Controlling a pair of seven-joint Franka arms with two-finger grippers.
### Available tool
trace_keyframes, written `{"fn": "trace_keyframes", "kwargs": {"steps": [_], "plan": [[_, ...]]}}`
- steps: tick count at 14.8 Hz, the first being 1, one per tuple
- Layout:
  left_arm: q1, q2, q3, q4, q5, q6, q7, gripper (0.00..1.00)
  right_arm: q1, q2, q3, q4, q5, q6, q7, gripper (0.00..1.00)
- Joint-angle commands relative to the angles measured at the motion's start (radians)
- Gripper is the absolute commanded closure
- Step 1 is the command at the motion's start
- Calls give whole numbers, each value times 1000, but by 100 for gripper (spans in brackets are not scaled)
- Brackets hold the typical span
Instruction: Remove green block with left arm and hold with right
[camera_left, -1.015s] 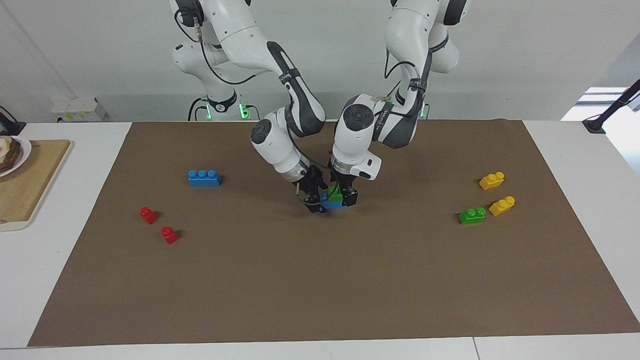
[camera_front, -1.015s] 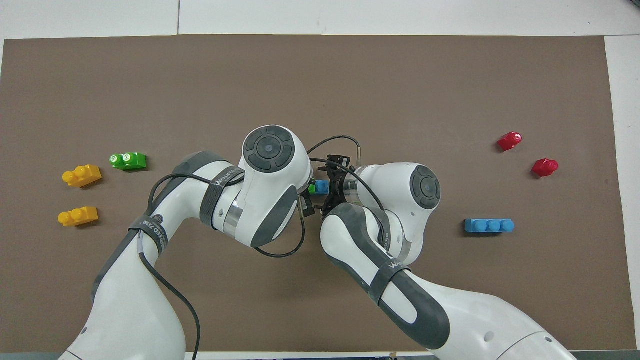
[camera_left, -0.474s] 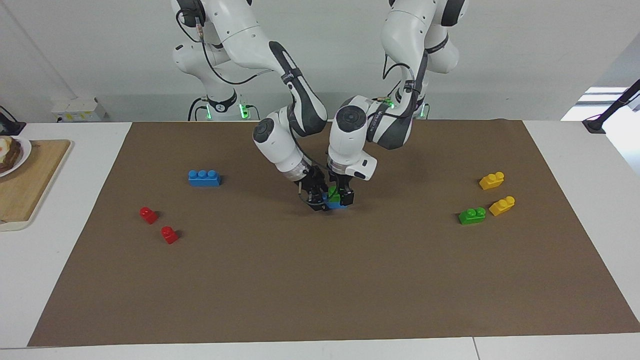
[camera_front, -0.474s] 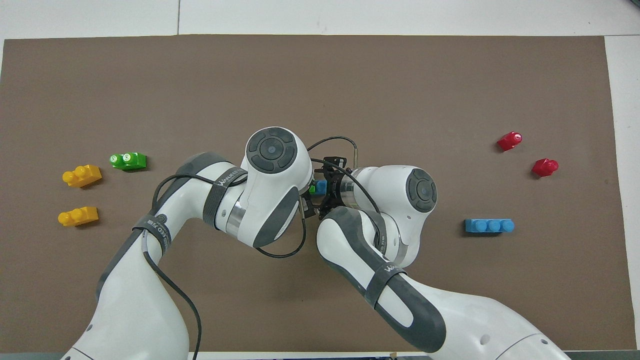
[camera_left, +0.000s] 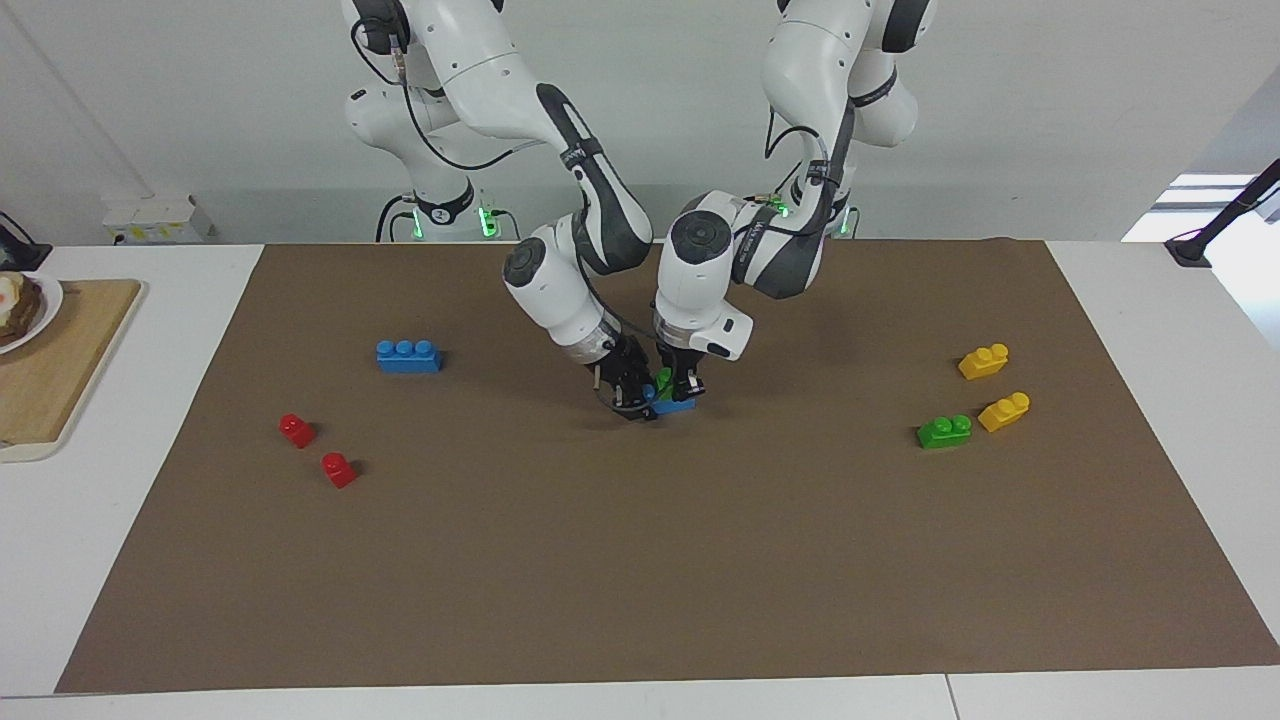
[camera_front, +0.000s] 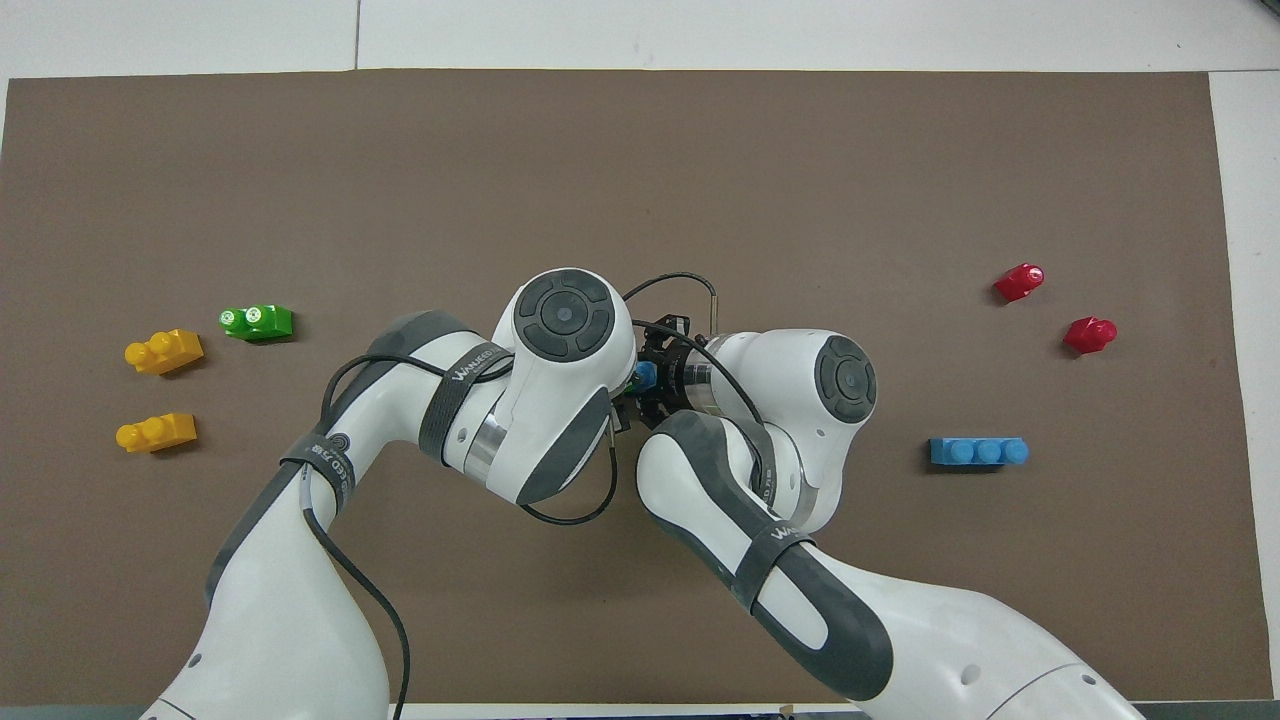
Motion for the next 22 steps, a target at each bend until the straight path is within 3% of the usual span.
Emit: {"fn": "trace_keyframes", "kwargs": {"steps": [1, 6, 13, 17, 20, 22], "plan": [[-16, -2, 13, -13, 14, 8, -21, 100, -1, 9, 7, 5, 29, 20, -66, 100], [-13, -9, 14, -3, 14, -21, -11, 100, -10, 9, 7, 5, 33, 20, -63, 100], [43, -140, 19, -2, 13, -133, 117, 100, -15, 9, 7, 5, 35, 20, -60, 100], [88, -234, 21, -20, 11, -295, 323, 100, -47, -3, 7, 40, 33, -27, -51, 100], [171, -311, 21, -66, 11, -403, 553, 100, -120, -50, -5, 124, 18, -205, -39, 100], [255, -374, 21, -150, 11, -428, 791, 100, -195, -96, -5, 156, -20, -288, -46, 100]]}}
